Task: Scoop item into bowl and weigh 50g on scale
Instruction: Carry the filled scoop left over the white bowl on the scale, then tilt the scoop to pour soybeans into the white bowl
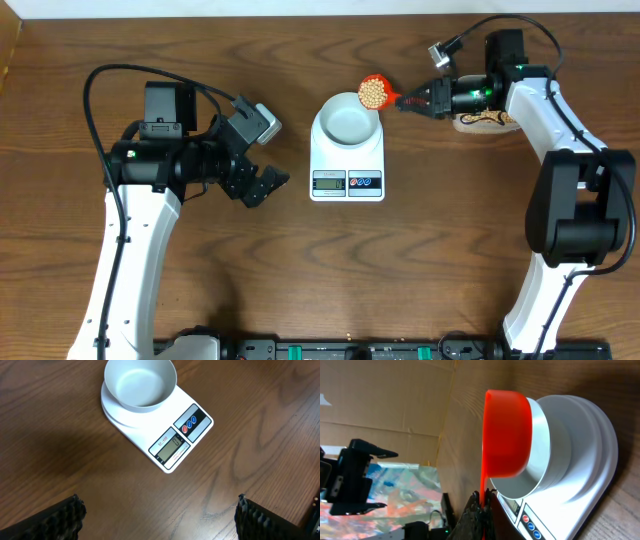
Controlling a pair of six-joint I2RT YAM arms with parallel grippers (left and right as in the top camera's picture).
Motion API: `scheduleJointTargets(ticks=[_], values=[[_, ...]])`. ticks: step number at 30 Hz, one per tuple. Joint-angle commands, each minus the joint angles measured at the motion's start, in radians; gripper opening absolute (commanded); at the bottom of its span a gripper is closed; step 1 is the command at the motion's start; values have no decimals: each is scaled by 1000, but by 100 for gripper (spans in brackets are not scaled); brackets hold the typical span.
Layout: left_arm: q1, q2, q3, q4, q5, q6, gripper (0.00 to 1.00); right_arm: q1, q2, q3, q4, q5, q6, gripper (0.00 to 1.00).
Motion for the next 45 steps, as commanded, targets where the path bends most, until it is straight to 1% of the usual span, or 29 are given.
scheduleJointTargets(ticks=[1, 11, 20, 25, 29, 34, 42, 45], values=[[4, -9, 29, -3, -6, -5, 98, 14, 6, -3, 2, -15, -81, 1], [4, -9, 29, -3, -6, -5, 98, 17, 6, -3, 2, 10, -138, 1], [4, -9, 29, -3, -6, -5, 98, 46, 6, -3, 2, 34, -246, 1], [4, -9, 29, -3, -6, -5, 98, 60, 6, -3, 2, 99, -283, 1], [4, -9, 29, -3, -6, -5, 98, 64, 6, -3, 3, 128, -336, 1], [4, -9, 29, -3, -6, -5, 98, 67, 6, -3, 2, 128, -450, 1], [4, -9, 29, -3, -6, -5, 98, 73, 6, -3, 2, 128, -529, 1], [4, -9, 29, -3, -6, -5, 98, 82, 6, -3, 2, 130, -583, 1]])
